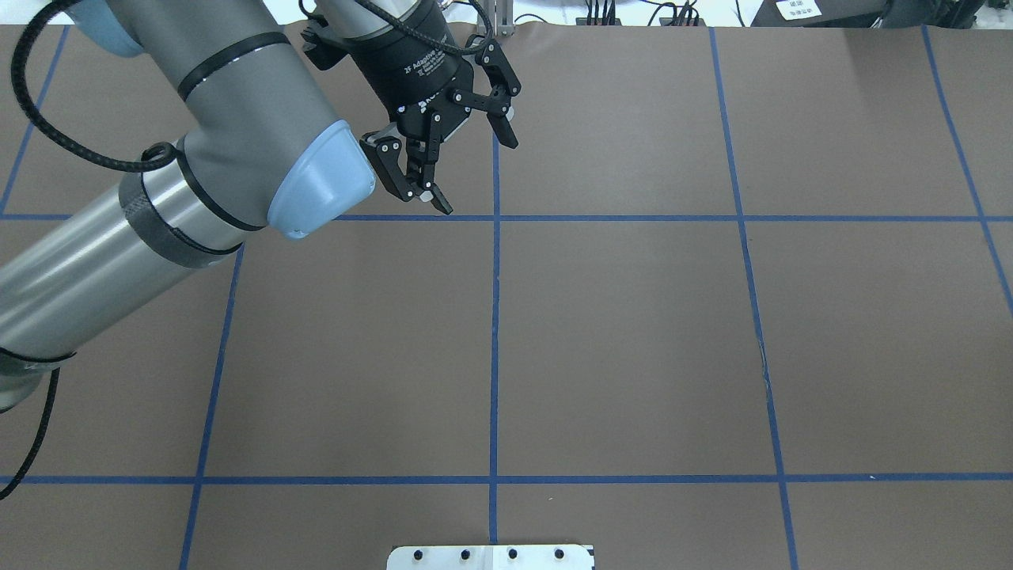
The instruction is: Left arm hands cup to right arm to dump lemon
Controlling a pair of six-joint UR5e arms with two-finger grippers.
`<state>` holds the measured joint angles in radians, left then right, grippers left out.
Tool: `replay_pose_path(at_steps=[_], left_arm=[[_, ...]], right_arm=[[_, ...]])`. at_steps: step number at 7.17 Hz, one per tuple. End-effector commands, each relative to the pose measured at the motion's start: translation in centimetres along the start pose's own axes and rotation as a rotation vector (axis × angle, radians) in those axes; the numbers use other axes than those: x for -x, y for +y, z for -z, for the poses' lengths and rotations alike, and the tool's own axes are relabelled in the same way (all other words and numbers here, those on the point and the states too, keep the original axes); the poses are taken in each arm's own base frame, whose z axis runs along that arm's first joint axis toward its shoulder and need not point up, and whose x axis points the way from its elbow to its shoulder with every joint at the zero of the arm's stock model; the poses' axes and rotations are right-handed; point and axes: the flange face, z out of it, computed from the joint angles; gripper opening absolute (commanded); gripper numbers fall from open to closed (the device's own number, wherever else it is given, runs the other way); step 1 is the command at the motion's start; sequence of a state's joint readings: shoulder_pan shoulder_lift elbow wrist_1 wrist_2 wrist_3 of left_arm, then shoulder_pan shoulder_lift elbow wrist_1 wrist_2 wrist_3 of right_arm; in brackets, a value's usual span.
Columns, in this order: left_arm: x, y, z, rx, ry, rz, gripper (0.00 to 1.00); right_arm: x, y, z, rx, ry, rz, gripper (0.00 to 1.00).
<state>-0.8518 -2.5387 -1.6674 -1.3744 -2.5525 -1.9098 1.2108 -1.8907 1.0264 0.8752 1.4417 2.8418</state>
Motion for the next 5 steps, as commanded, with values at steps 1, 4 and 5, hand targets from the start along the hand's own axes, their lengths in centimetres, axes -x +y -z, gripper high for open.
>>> replay_pose_path(at_steps=[1, 4, 5], left_arm=[[0.0, -0.2, 0.0, -0.001, -0.001, 0.001, 1.00], [-0.2, -0.8, -0.2, -0.005, -0.006, 0.011, 1.00], [-0.2, -0.9, -0.1, -0.007, -0.003, 0.009, 1.00]], right_arm=[[-0.3, 1.7, -2.7, 0.006, 0.040, 0.144, 0.00], [0.4, 6.5, -7.6, -0.013, 0.067, 0.308, 0.00], [0.4, 7.7, -8.3, 0.014, 0.080, 0.442, 0.00]])
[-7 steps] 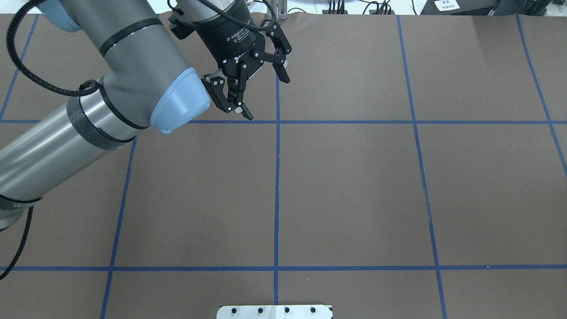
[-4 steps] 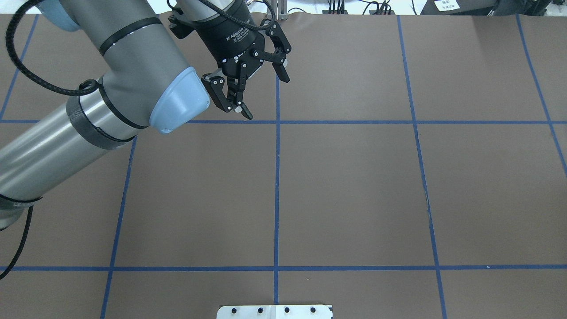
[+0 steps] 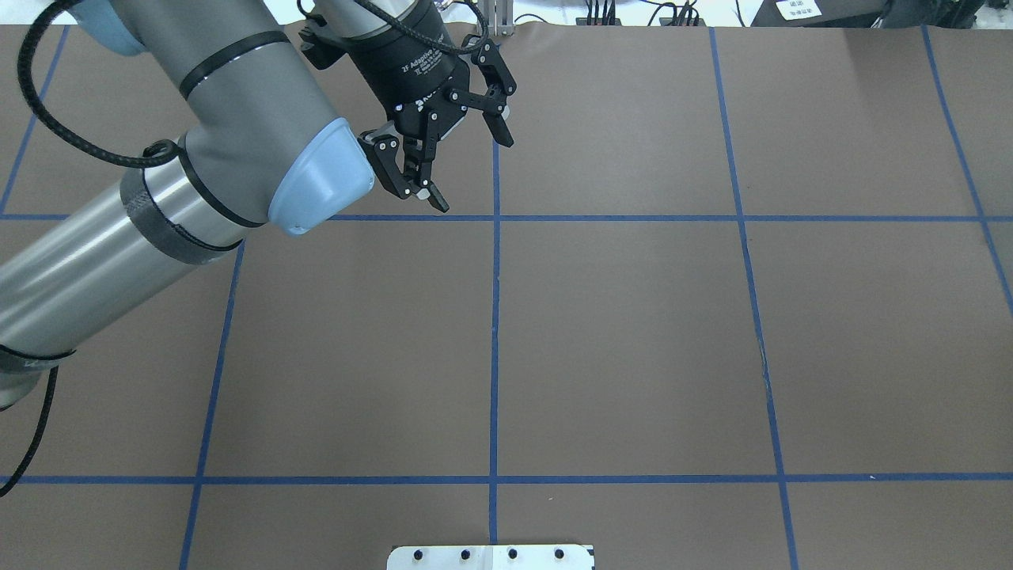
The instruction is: Left arm hands cup to right arm to dump lemon
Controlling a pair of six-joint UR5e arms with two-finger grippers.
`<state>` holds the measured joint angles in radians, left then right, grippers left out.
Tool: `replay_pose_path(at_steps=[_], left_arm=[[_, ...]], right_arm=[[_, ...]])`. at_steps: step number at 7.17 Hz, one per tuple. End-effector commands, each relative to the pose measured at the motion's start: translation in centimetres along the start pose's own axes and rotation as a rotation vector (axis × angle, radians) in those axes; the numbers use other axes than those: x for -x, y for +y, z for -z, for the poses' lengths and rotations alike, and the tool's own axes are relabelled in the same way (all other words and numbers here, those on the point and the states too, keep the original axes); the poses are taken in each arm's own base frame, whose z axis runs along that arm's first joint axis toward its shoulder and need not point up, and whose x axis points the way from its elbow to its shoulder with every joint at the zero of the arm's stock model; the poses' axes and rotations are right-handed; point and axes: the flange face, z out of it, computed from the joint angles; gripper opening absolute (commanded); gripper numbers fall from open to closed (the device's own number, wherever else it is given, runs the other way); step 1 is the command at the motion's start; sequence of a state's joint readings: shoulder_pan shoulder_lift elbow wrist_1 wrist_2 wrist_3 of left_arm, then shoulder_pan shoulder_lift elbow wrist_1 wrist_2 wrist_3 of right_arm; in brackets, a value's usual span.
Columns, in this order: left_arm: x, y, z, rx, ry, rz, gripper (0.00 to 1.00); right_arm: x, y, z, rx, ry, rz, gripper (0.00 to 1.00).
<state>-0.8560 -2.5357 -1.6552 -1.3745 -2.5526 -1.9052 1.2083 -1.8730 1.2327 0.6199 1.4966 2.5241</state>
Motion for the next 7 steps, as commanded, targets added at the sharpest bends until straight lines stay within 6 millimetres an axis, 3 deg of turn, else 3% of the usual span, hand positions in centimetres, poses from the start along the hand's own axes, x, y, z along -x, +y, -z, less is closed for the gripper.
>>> replay_pose_path(at_steps=[1, 2, 4, 5, 7], left_arm=[[-0.1, -0.3, 0.3, -0.004, 0.003, 0.002, 1.00], [-0.1, -0.3, 0.3, -0.004, 0.003, 0.002, 1.00], [-0.1, -0.3, 0.4, -0.003, 0.004, 0.000, 1.00], [-0.2, -0.1, 0.3, -0.002, 0.004, -0.002, 1.00], [-0.3, -0.2, 0.4, -0.003, 0.005, -0.002, 1.00]], right_arm=[[0.9, 2.4, -2.2, 0.051, 0.021, 0.200, 0.00], [1.1, 3.3, -3.7, 0.061, 0.026, 0.219, 0.00], [0.3, 5.0, -5.5, 0.096, 0.069, 0.542, 0.00], [0.9, 7.6, -8.1, 0.118, 0.072, 0.557, 0.00], [0.3, 11.0, -11.4, 0.172, 0.068, 0.650, 0.00]])
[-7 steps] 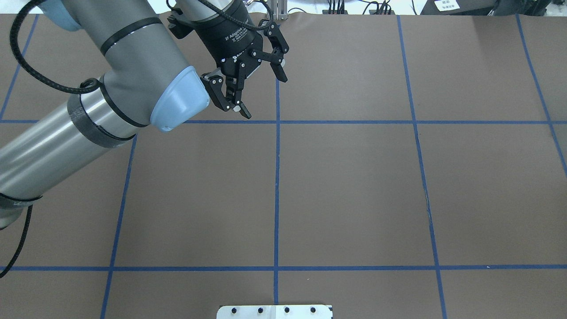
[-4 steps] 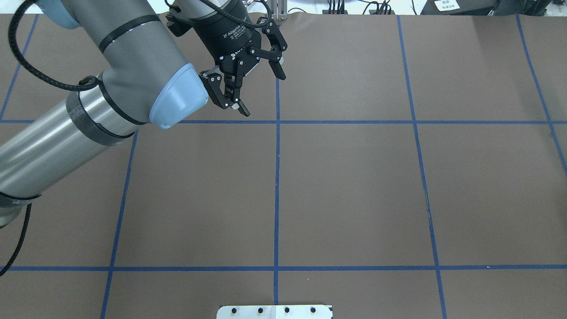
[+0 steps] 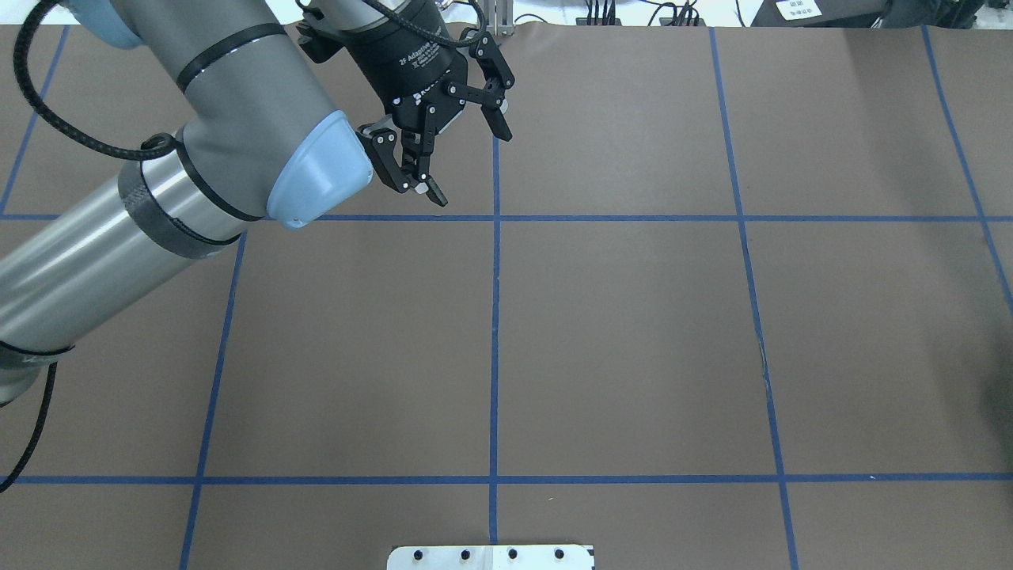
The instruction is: Left arm hands cup to right arm to dump lemon
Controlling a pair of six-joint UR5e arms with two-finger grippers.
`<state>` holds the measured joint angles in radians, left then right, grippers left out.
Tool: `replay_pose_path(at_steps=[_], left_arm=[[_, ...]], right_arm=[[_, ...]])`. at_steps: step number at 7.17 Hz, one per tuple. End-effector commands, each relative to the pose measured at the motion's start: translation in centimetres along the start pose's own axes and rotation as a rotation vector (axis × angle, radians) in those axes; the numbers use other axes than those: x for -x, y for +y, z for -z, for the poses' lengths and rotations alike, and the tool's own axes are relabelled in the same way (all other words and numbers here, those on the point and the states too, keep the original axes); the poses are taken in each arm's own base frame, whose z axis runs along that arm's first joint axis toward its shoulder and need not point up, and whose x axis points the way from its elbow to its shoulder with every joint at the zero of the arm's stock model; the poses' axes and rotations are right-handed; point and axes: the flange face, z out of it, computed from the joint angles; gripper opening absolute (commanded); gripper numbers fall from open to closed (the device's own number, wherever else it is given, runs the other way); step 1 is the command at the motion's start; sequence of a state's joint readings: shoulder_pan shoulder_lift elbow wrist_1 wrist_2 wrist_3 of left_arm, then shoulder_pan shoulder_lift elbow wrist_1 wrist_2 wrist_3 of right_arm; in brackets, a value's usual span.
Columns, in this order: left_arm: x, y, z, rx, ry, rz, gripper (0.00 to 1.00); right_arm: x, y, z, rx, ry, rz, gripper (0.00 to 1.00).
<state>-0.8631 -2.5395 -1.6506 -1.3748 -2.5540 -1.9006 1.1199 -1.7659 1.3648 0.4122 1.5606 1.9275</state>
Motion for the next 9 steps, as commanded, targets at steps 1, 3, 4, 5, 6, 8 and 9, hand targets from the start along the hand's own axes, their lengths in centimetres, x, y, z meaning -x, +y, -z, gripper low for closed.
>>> replay_pose_path(at_steps=[1, 3, 4, 5, 6, 8, 9], left_arm=[[0.0, 0.0, 0.0, 0.000, 0.001, -0.002, 1.00], [-0.2, 0.0, 0.2, -0.002, 0.003, -0.001, 1.00], [-0.5, -0.3, 0.2, -0.005, 0.002, 0.004, 1.00], [-0.7, -0.7, 0.5, -0.009, 0.005, 0.006, 1.00], [-0.8, -1.1, 0.6, -0.013, 0.006, 0.011, 1.00], [-1.1, -1.4, 0.4, -0.014, 0.001, 0.018, 1.00], [-1.2, -1.4, 0.4, -0.014, 0.001, 0.018, 1.00]], right_arm=[[1.9, 4.3, -4.7, 0.068, 0.027, 0.098, 0.00], [9.4, 15.5, -12.0, 0.017, 0.076, 0.277, 0.00], [12.7, 25.0, -14.7, -0.049, 0.049, 0.329, 0.00], [15.5, 34.2, -17.0, -0.104, 0.030, 0.378, 0.00], [17.6, 39.2, -17.4, -0.067, 0.004, 0.451, 0.00], [21.3, 46.2, -16.9, -0.009, -0.066, 0.398, 0.00], [21.3, 48.5, -17.3, 0.021, -0.053, 0.412, 0.00]])
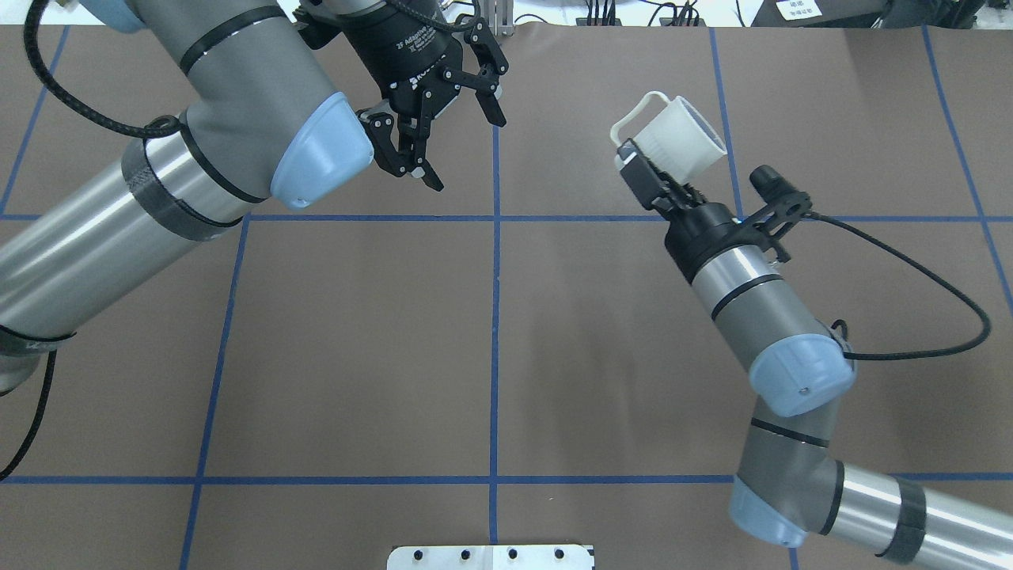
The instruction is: Left arm hands cup to right arm to dump lemon
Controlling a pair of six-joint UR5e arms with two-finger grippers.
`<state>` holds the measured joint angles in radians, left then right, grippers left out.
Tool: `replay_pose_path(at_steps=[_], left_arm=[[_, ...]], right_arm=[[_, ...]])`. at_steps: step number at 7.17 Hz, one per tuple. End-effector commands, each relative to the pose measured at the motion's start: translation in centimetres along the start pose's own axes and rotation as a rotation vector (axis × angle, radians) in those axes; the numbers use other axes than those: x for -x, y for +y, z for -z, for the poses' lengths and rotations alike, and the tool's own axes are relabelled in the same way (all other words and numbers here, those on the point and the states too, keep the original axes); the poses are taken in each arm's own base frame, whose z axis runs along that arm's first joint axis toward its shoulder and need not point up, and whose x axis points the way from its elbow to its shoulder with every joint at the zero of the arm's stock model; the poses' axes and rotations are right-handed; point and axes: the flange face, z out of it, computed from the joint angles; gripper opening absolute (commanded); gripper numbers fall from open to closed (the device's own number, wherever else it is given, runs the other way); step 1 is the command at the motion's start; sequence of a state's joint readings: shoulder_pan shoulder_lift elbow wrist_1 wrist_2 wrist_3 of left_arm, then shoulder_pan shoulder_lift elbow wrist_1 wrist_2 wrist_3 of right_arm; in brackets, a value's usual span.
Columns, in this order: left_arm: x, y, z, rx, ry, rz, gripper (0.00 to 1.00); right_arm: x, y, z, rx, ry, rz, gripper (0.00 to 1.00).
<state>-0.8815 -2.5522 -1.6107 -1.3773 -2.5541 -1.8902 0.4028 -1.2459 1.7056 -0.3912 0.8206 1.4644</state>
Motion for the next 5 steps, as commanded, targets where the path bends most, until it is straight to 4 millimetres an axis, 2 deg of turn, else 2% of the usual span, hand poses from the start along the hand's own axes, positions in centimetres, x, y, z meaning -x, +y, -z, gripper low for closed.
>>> replay_pose_path(at_steps=[1, 2, 3, 4, 5], left_arm=[[-0.2, 0.0, 0.1, -0.001, 0.001, 0.001, 1.00], [-0.4, -0.3, 0.5, -0.007, 0.007, 0.003, 1.00], [-0.8, 0.3, 0.8, -0.008, 0.012, -0.013, 1.00], [-0.9, 0.0, 1.3, -0.037, 0.027, -0.039, 1.00], [-0.9, 0.0, 1.5, -0.043, 0.031, -0.082, 1.00]], right_arm=[[3.6, 3.6, -0.5, 0.046, -0.002, 0.126, 0.00], [5.2, 4.0, -1.1, 0.047, 0.002, 0.249, 0.00], [6.0, 5.1, -1.3, 0.063, 0.029, 0.275, 0.00], [6.6, 5.6, -1.5, 0.069, 0.040, 0.287, 0.00], [6.3, 6.3, -2.1, 0.083, 0.102, 0.368, 0.00]])
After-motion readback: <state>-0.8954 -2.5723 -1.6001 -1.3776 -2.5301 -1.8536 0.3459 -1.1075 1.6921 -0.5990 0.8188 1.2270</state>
